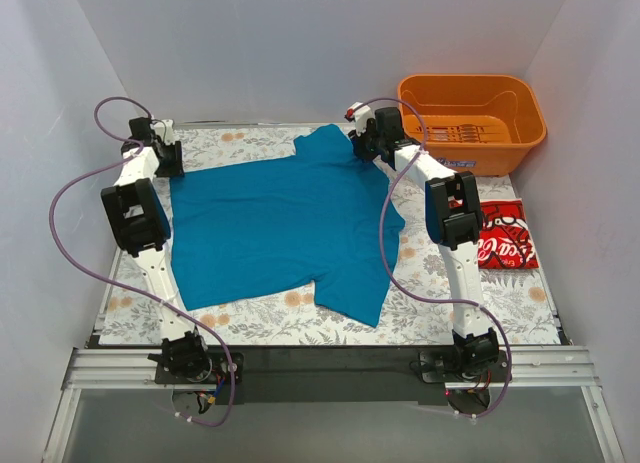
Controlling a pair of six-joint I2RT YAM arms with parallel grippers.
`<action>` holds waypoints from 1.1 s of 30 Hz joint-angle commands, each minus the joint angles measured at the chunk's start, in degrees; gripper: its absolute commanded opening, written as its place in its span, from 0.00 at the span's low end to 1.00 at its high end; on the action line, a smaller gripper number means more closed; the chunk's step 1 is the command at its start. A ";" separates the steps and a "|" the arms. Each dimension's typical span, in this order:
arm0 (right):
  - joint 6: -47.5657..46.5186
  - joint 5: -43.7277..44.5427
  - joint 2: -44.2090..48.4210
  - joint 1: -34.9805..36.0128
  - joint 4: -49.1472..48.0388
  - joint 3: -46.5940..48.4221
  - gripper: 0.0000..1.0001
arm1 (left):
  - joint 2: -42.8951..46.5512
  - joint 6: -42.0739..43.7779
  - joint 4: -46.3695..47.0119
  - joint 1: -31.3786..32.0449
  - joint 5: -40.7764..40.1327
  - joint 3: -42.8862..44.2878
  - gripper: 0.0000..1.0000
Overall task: Fold and stack the t-shirts
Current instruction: Fold the tshirt
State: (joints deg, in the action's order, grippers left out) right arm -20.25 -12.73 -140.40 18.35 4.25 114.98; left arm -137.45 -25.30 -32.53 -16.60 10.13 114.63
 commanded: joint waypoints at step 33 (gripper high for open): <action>-33.19 -10.47 51.54 13.19 36.88 -54.49 0.50 | 60.71 45.95 -32.76 0.69 13.87 -66.20 0.33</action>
State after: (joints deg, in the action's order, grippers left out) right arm -51.46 -23.68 -94.32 28.77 40.51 63.13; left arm -80.09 15.97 -64.53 -16.05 26.06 50.37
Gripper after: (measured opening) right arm 0.495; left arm 0.317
